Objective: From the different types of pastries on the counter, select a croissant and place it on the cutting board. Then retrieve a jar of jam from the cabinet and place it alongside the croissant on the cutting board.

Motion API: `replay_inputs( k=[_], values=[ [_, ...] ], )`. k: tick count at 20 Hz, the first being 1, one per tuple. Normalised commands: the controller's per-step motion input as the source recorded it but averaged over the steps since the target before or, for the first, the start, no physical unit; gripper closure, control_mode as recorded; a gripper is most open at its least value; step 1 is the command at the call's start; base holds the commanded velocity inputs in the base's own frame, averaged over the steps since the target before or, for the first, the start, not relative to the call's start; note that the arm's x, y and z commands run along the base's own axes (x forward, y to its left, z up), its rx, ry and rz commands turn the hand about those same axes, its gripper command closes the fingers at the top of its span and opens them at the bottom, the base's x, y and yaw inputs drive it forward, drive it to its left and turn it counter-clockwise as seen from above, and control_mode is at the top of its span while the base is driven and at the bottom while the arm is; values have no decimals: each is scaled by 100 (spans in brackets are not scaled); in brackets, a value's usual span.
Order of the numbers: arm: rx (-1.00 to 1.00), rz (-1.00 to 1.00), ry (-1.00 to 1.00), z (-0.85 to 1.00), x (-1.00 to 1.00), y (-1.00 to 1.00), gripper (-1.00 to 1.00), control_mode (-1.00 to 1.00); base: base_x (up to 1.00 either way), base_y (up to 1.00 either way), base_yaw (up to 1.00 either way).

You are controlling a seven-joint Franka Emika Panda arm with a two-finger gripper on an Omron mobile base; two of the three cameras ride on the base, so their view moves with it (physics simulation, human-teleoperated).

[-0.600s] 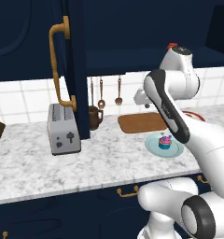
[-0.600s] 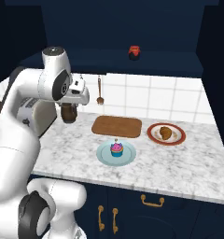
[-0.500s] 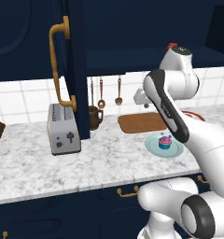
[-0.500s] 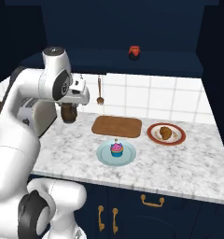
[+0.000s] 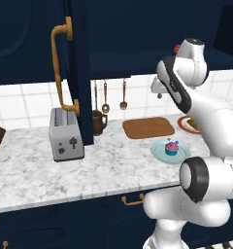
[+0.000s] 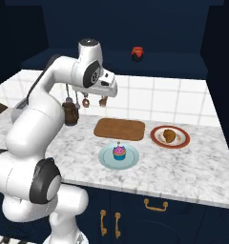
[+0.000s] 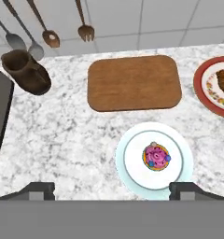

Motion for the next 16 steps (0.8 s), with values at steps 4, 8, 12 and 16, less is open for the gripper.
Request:
replay_inputs(
  k=[4,8,12,16],
  values=[
    [1,-29,-3,32,-11,-67,-100,-100,0,0,0],
    [0,-28,-10,8,-3,-64,-100,-100,0,0,0],
    [0,-27,-21,21,12,-24,-100,-100,0,0,0],
    [-2,-16,-46,24,1,0,-100,-100,0,0,0]
  ],
)
